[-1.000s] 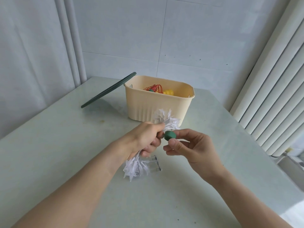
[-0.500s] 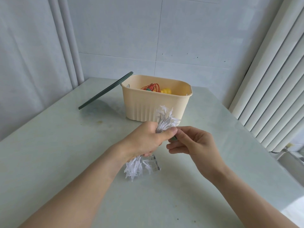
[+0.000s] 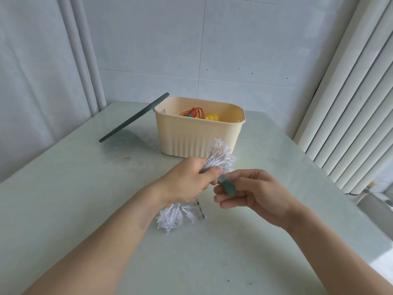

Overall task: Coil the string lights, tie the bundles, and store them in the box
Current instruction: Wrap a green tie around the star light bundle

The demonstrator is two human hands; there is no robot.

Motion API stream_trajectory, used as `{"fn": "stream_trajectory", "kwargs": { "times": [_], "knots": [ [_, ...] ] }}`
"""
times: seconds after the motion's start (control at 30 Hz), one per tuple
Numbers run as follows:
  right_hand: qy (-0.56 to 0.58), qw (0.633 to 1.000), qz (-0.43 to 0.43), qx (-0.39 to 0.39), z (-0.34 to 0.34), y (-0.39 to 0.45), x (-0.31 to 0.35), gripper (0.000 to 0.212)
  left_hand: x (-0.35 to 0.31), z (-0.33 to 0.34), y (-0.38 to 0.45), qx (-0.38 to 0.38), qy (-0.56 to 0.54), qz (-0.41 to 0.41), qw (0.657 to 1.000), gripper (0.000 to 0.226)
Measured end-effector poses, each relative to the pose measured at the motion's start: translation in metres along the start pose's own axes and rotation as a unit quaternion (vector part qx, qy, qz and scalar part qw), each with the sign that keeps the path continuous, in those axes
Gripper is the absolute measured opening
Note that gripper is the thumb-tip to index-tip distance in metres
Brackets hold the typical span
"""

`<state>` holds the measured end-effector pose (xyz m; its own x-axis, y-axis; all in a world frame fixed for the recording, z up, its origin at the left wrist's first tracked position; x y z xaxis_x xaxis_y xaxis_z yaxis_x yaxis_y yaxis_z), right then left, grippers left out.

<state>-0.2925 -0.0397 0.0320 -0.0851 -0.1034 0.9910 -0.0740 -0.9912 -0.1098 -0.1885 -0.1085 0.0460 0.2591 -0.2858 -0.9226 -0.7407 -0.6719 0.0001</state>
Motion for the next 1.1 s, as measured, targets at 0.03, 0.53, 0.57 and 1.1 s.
{"fn": "stream_trajectory", "kwargs": {
  "times": [0.03,0.53,0.57,1.1],
  "knots": [
    [0.011,1.000,0.007,0.012,0.002,0.000,-0.001,0.030,0.000,0.001,0.000,0.006,0.000,0.003,1.000,0.033],
    [0.027,0.997,0.024,0.071,0.012,-0.004,0.002,0.040,0.001,-0.001,-0.003,0.007,-0.058,-0.036,0.998,0.028],
    [0.009,0.997,0.032,0.066,0.012,-0.004,0.000,0.045,0.001,-0.002,-0.003,0.005,-0.058,-0.037,0.998,0.028],
    [-0.146,0.986,-0.012,-0.074,-0.005,-0.002,0.005,0.028,0.005,-0.004,0.001,-0.031,-0.079,-0.037,0.996,0.034]
  ]
}}
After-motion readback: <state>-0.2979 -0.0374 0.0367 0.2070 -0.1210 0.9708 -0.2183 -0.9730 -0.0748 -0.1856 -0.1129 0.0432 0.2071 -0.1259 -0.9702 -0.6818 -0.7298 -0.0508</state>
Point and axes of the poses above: each hand's wrist, its own y-axis towards the middle knuckle, its own z-axis out of the palm, x = y × z, the point moved 9 cm from there along y, towards the middle knuckle, and after that the axes turned 2 degrees about -x, right-handed, at the moved point
